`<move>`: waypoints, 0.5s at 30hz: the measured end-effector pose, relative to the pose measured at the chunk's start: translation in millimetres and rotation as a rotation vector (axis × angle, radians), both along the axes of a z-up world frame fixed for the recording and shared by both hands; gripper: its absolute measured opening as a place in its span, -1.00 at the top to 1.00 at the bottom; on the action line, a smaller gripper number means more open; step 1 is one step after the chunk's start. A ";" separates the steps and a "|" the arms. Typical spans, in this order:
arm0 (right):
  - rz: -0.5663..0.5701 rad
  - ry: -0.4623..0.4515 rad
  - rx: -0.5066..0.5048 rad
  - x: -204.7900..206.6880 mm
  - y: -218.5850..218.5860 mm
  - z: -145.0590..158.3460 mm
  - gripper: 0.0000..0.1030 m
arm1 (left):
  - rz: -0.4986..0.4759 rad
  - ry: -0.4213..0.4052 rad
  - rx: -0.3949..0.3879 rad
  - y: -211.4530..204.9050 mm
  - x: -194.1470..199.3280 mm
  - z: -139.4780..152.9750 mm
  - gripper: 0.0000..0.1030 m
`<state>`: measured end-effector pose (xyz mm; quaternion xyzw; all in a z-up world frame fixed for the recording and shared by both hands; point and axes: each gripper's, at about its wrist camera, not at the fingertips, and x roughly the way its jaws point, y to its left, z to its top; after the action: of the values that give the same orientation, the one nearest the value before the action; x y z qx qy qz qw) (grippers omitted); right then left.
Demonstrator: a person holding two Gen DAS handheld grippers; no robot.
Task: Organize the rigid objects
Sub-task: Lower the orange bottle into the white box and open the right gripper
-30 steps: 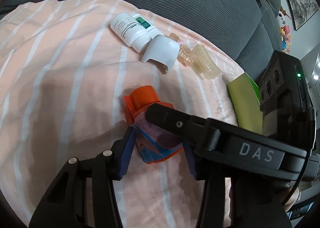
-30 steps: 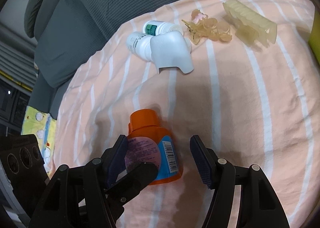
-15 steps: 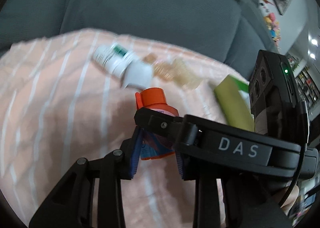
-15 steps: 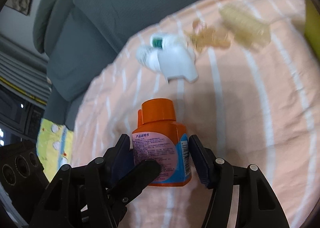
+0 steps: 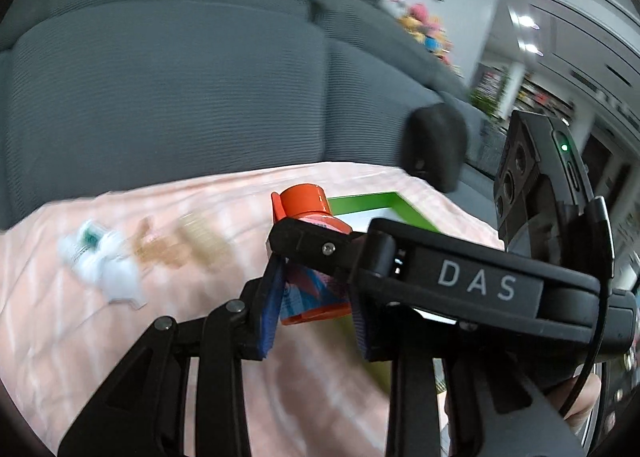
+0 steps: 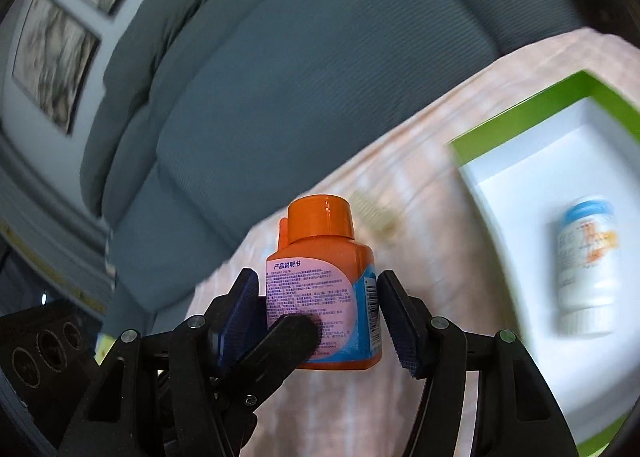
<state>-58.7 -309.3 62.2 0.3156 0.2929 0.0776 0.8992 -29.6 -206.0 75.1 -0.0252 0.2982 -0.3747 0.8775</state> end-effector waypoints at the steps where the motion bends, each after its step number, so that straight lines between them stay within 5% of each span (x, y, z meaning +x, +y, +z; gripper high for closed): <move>1: -0.028 -0.009 0.011 -5.2 -10.6 1.5 -0.24 | -0.024 -0.008 -0.001 -9.7 0.0 1.1 0.47; 15: -0.333 0.031 0.079 -53.1 -107.9 -13.5 -0.24 | -0.280 0.064 0.010 -109.1 3.7 -20.5 0.48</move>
<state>-111.8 -417.3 48.6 0.3961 0.2472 -0.0658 0.8818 -26.0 -315.1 54.5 0.0091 0.3284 -0.4908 0.8070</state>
